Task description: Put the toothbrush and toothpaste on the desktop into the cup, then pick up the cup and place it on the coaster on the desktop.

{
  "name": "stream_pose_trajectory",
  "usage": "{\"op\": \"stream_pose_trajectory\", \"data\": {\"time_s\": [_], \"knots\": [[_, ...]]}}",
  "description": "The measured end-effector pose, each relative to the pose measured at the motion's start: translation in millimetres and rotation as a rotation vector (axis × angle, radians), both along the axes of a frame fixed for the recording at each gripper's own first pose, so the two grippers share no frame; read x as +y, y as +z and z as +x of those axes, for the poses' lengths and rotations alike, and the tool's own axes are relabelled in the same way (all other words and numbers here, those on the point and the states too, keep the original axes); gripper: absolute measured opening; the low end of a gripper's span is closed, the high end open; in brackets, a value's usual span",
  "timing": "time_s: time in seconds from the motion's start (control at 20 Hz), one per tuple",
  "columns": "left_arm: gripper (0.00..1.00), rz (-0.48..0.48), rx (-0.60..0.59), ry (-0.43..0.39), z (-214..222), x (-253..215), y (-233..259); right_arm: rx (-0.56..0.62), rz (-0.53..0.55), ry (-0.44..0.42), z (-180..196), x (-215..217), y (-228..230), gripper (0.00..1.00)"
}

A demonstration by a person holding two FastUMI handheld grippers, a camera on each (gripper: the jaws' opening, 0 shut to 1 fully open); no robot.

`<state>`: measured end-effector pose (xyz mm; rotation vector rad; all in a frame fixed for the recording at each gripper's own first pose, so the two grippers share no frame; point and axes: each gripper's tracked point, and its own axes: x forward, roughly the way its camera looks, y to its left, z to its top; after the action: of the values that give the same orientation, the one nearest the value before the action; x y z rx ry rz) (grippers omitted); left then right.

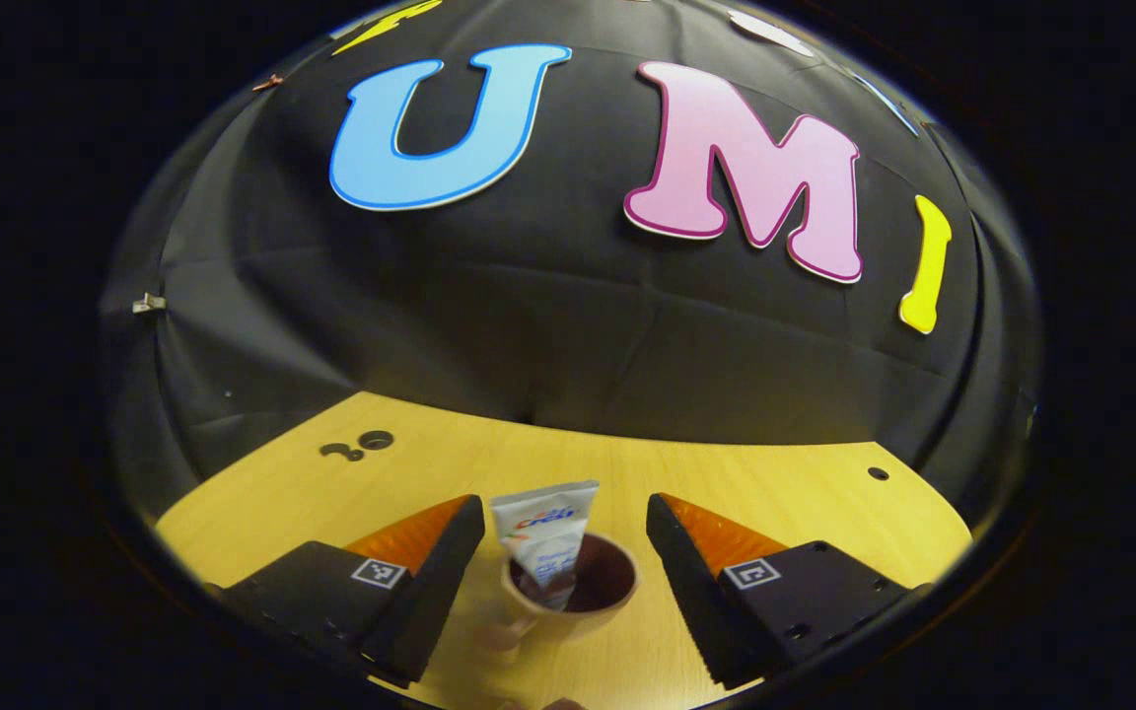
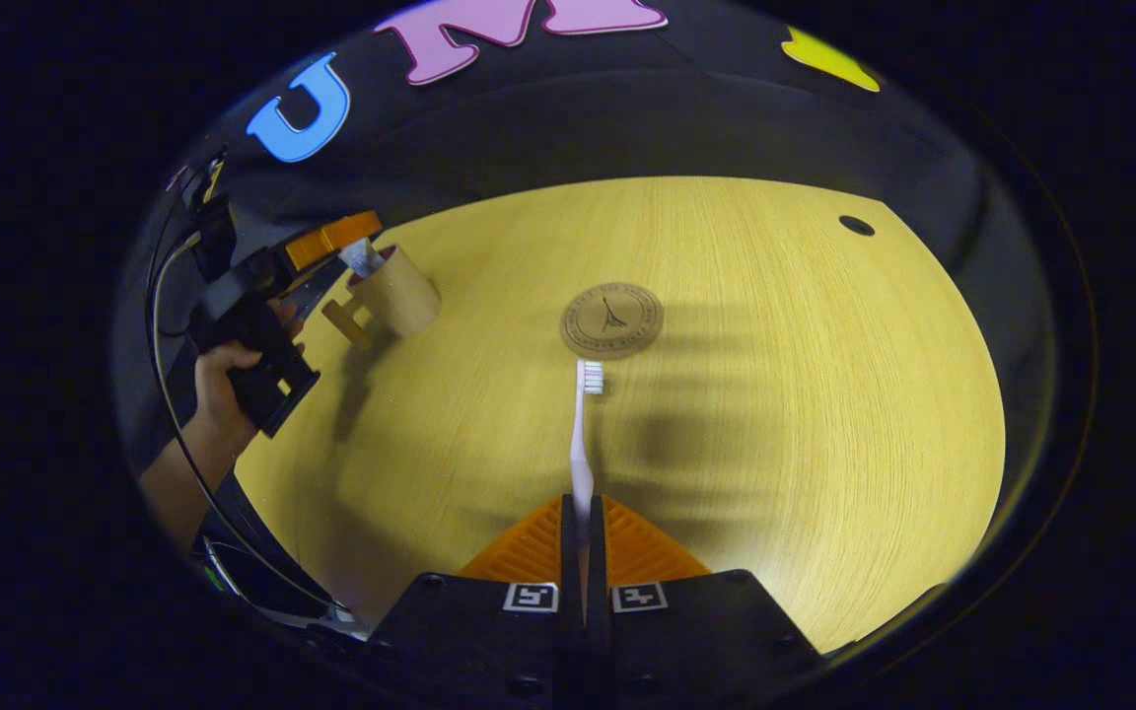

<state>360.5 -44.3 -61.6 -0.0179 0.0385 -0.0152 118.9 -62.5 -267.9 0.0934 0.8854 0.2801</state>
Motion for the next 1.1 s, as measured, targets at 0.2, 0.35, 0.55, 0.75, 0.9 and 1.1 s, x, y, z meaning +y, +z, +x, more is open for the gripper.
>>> {"op": "stream_pose_trajectory", "data": {"time_s": [0.2, 0.35, 0.55, 0.75, 0.9, 1.1], "knots": [[0.92, -0.005, 0.046, 0.022, -85, 19, -1, -0.121, 0.087, 0.035, 28, 42, 51, 0.05], [0.98, -0.022, 0.088, 0.031, -141, 31, -17, -0.211, 0.143, 0.066, 62, 82, 92, 0.05], [0.98, -0.032, 0.143, 0.017, -174, 37, -40, -0.294, 0.128, 0.123, 99, 125, 110, 0.05], [0.98, -0.014, 0.124, 0.004, -186, 44, -30, -0.358, 0.162, 0.164, 124, 174, 129, 0.05], [0.98, -0.005, 0.097, 0.038, -196, 60, -22, -0.394, 0.178, 0.187, 139, 204, 137, 0.05], [0.98, -0.023, 0.086, 0.079, -206, 85, -23, -0.456, 0.208, 0.204, 159, 234, 145, 0.05]]}}
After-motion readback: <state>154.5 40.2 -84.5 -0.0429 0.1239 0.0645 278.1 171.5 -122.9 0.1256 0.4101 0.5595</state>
